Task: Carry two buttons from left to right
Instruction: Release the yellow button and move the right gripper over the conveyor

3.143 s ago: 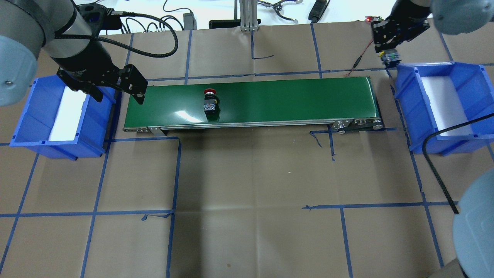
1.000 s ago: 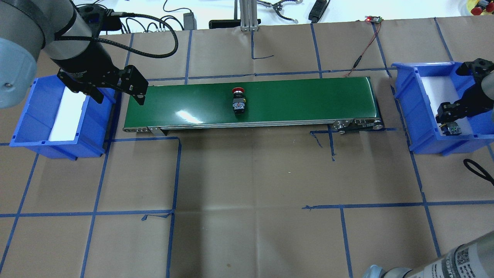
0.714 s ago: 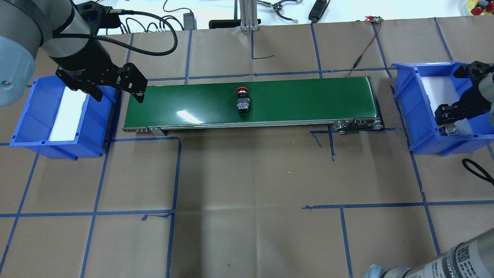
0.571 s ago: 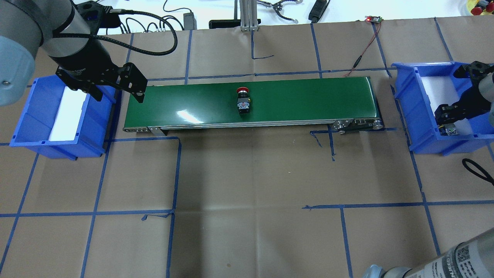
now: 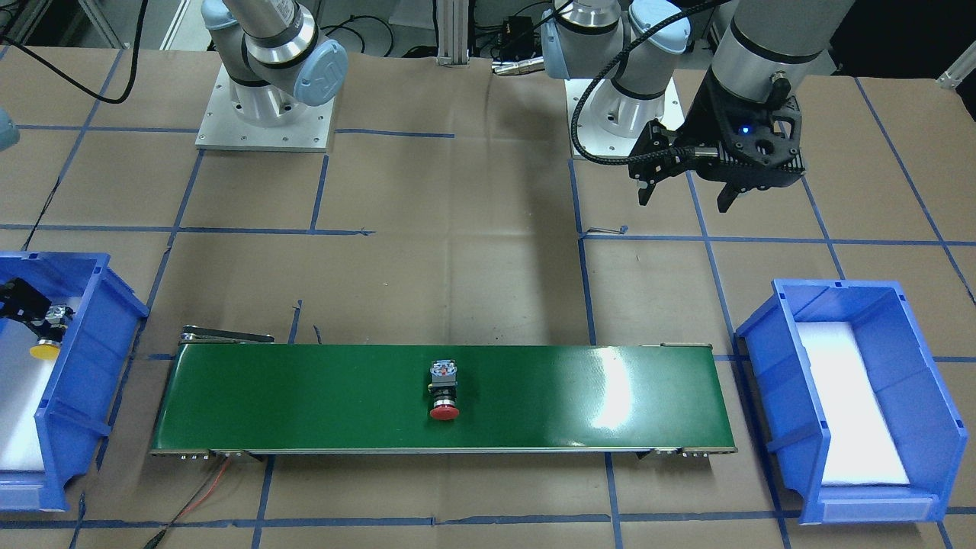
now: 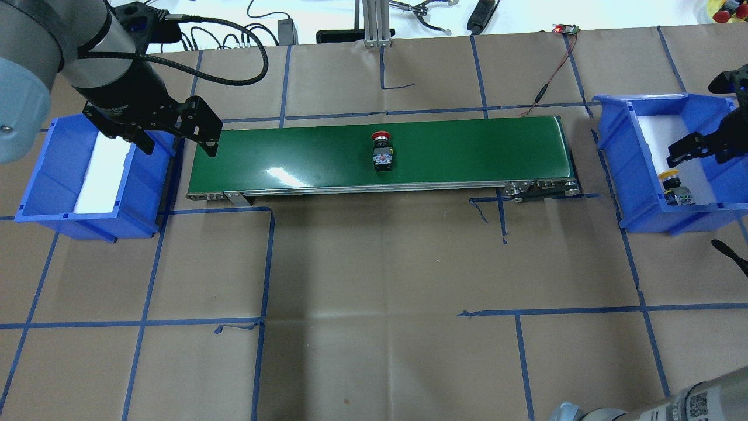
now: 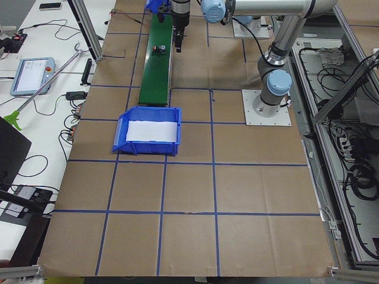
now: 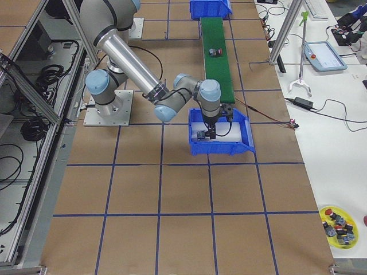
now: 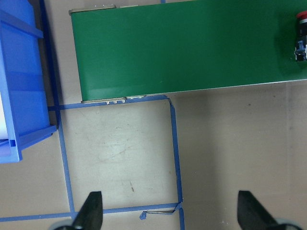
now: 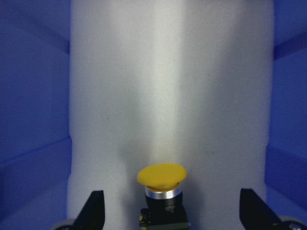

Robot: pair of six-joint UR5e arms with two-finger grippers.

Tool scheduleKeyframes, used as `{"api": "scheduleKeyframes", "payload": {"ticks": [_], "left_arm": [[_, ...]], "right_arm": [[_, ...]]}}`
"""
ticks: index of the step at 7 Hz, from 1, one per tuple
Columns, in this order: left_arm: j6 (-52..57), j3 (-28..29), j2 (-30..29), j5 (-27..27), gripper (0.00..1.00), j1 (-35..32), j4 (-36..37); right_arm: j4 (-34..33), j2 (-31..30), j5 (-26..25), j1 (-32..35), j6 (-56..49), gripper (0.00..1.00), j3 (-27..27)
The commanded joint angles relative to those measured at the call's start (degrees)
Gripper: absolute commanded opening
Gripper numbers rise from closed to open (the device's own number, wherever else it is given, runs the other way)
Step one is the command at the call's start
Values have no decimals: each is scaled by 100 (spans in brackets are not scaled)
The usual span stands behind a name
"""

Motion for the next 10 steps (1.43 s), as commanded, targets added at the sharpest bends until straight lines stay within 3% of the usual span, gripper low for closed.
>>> {"api": "scheduleKeyframes", "payload": {"ticks": [1, 3, 4, 6, 8, 10], "left_arm": [[0, -23, 7, 1, 100, 0, 0], [0, -23, 7, 45, 100, 0, 0], [0, -23, 7, 45, 100, 0, 0], [0, -40, 16, 36, 100, 0, 0], [0, -40, 16, 36, 100, 0, 0], [9, -40, 16, 28, 100, 0, 0]], "right_arm": [[1148, -445, -98, 154, 401, 100, -607], [2572, -411, -98, 828, 1391, 100, -1897], [3205, -394, -90, 1180, 2032, 100, -2269], [3238, -394, -98, 2232, 3446, 100, -2273], [3168, -376, -90, 3245, 3951, 100, -2273], [3159, -297, -81, 3642, 4471, 100, -2264]]}}
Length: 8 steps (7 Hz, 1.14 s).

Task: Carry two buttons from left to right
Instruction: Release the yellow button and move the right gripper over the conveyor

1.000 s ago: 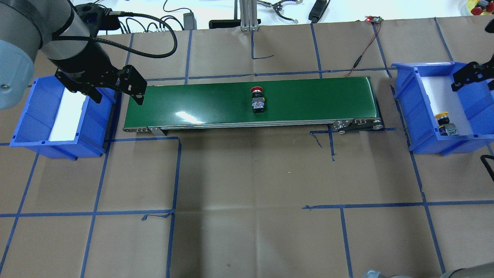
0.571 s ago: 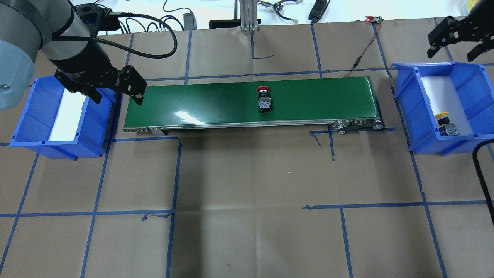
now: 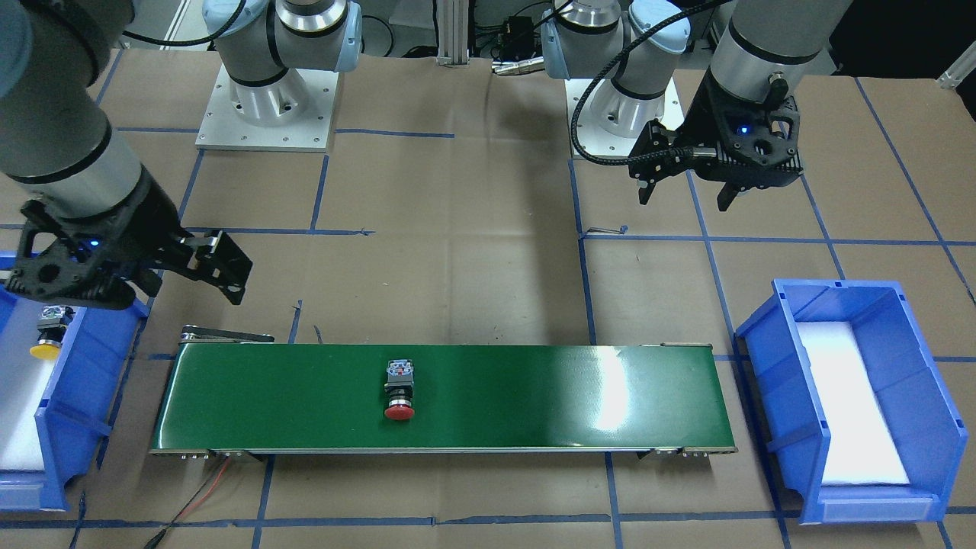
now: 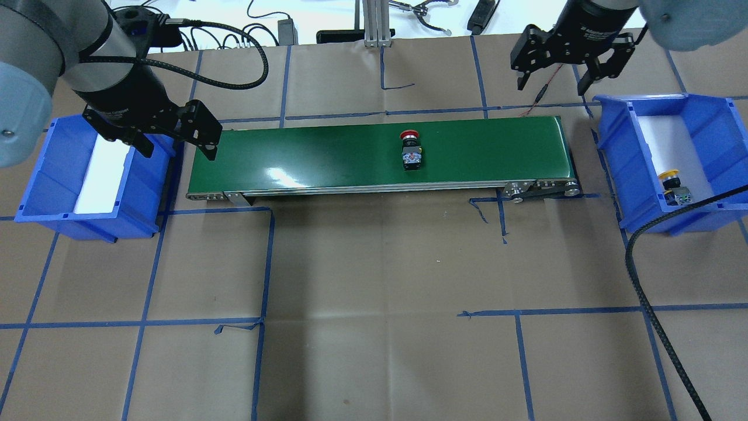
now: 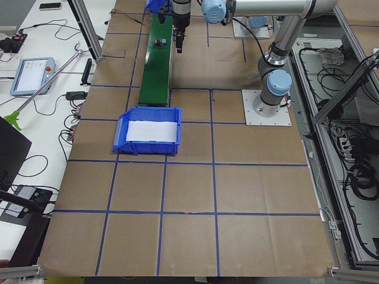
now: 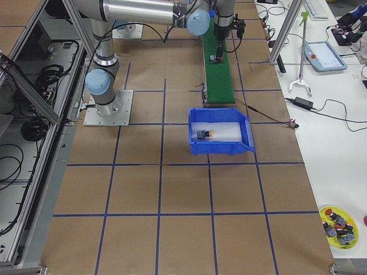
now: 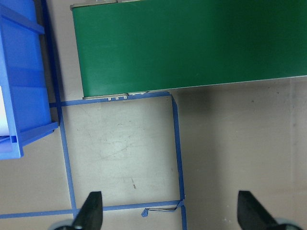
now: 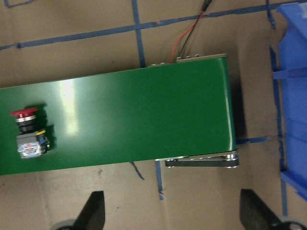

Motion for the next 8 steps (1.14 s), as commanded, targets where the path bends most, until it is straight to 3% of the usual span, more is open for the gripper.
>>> {"api": "scheduleKeyframes", "payload": {"ticks": [1, 8], "left_arm": [[7, 0, 0, -17, 100, 0, 0], [7, -9, 0, 1, 100, 0, 0]], "right_arm": [[-45, 123, -9, 292, 255, 100, 2], [-80, 220, -141, 292, 211, 100, 108]]}}
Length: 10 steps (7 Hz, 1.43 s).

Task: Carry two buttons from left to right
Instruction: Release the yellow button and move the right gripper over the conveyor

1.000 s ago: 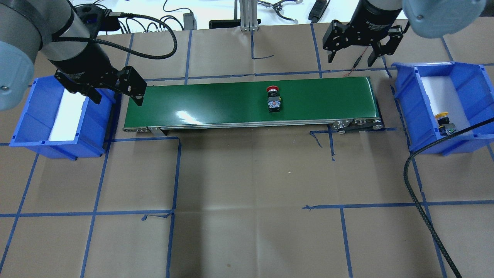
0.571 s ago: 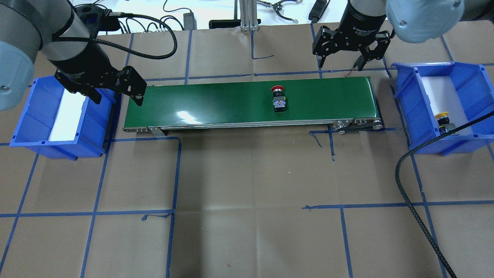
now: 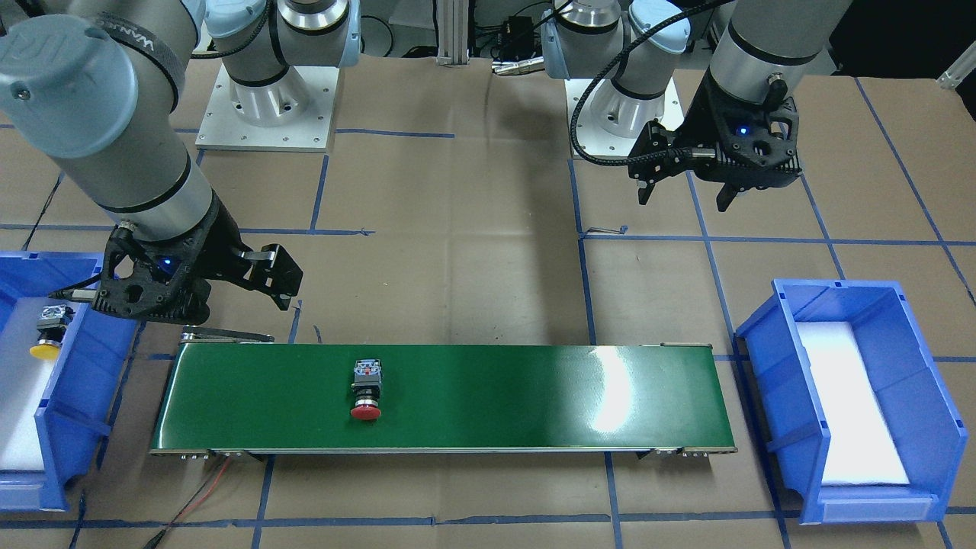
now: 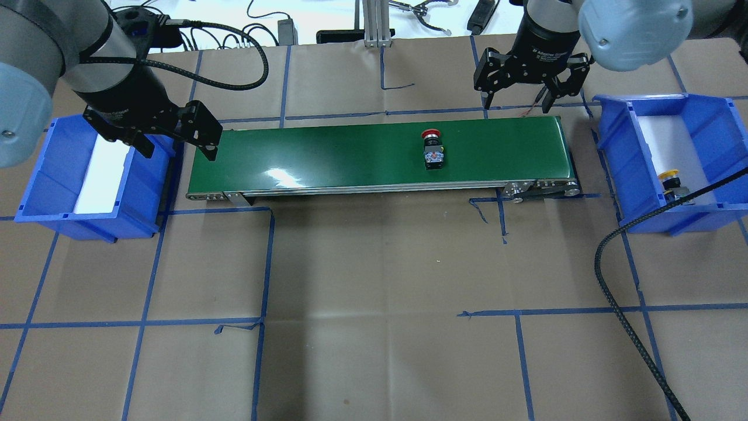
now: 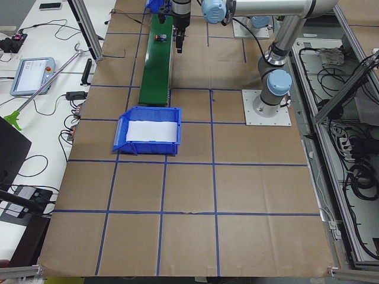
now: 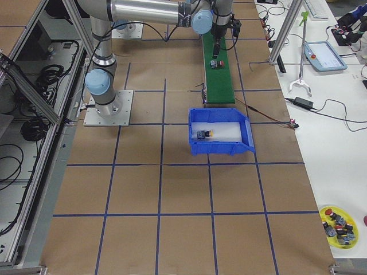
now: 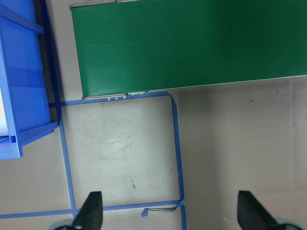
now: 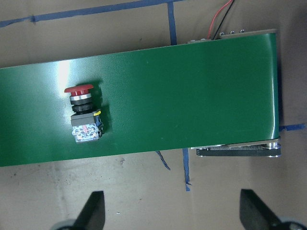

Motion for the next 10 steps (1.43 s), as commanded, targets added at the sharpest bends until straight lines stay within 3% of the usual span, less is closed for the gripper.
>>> {"api": "scheduleKeyframes", "payload": {"ticks": [1, 3, 5, 10], "left_arm": [[0, 8, -1, 2, 100, 0, 0], [0, 0, -1, -15, 100, 0, 0], [0, 0, -1, -15, 100, 0, 0], [0, 0, -1, -15, 100, 0, 0]], "right_arm": [[-12, 59, -14, 0, -9, 100, 4], [-21, 77, -5, 0, -27, 100, 21], [-327, 330, -5, 9, -36, 93, 39], [-1084, 963, 4, 18, -89, 90, 91]]}}
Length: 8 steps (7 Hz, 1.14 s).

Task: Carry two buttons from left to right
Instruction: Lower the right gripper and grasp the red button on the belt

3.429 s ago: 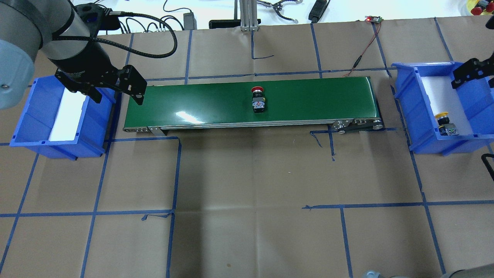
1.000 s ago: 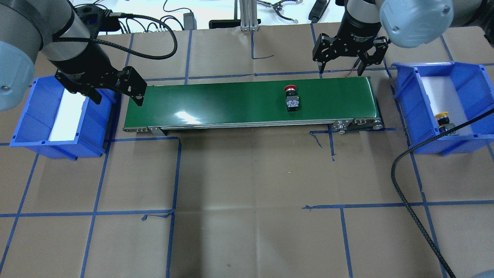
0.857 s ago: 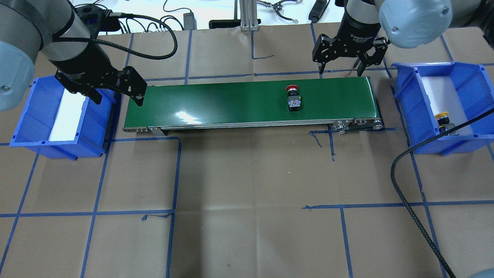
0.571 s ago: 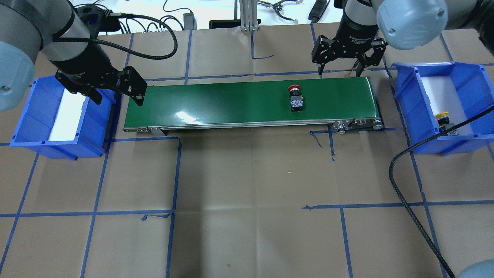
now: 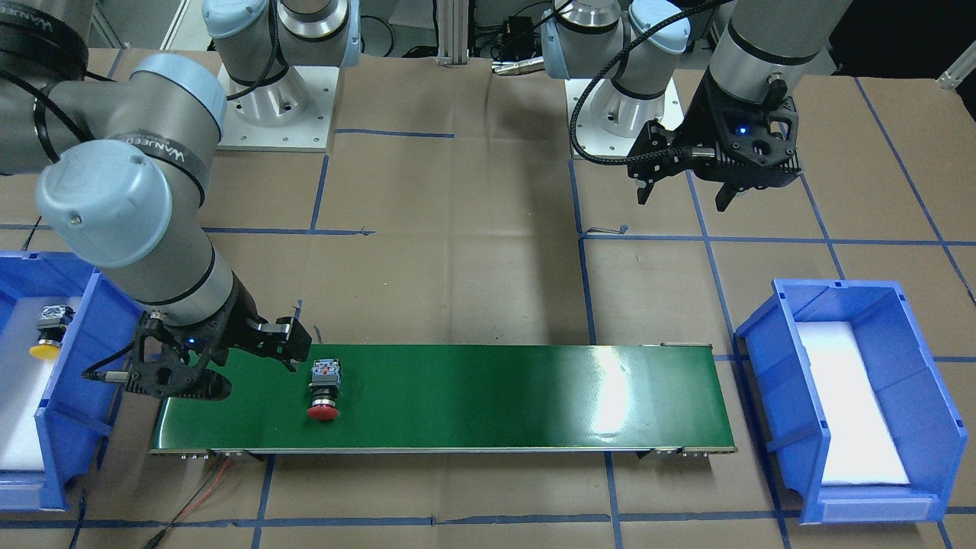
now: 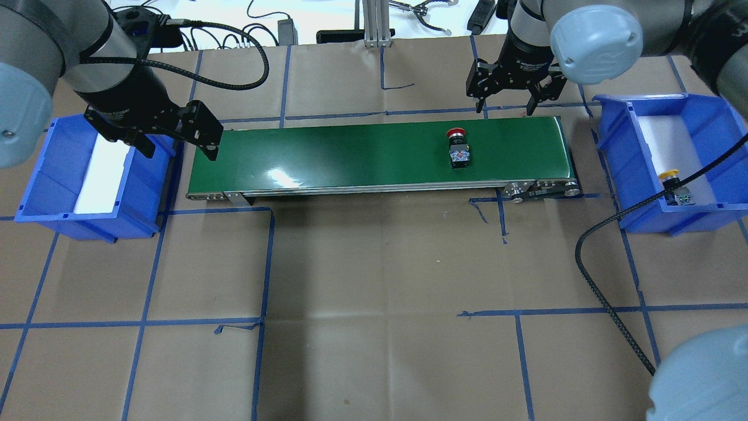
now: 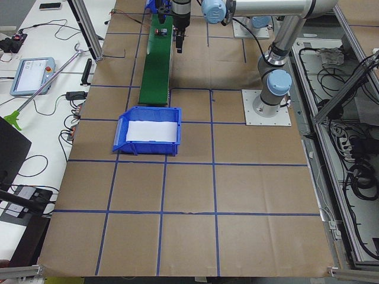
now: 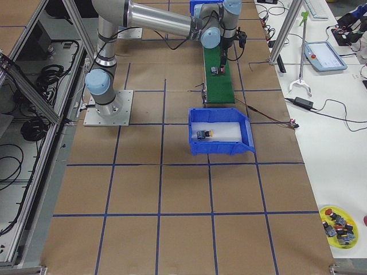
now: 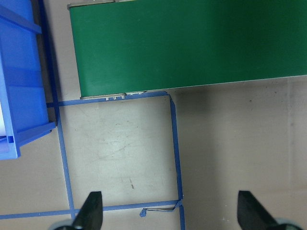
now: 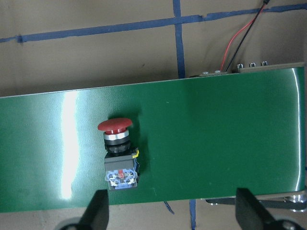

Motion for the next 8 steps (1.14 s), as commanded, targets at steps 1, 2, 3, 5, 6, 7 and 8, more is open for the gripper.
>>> {"api": "scheduleKeyframes", "payload": {"ticks": [1, 2, 3, 5, 6, 7, 8], "left_arm": [[0, 0, 0, -4, 100, 0, 0], [0, 0, 0, -12, 100, 0, 0], [0, 0, 0, -12, 100, 0, 0], [0, 0, 0, -12, 100, 0, 0], [0, 0, 0, -21, 100, 0, 0], [0, 0, 0, -21, 100, 0, 0], [0, 0, 0, -21, 100, 0, 0]], "right_arm": [[-326, 152, 9, 0, 4, 90, 204], [-703, 143, 9, 0, 4, 91, 467], [-1063, 169, 9, 0, 4, 92, 687], [-1487, 283, 18, 0, -5, 92, 987], [-1558, 380, 9, 0, -5, 92, 1032], [-1559, 450, 1, 0, -14, 91, 1032], [-1550, 451, -17, 0, -144, 49, 1032]]}}
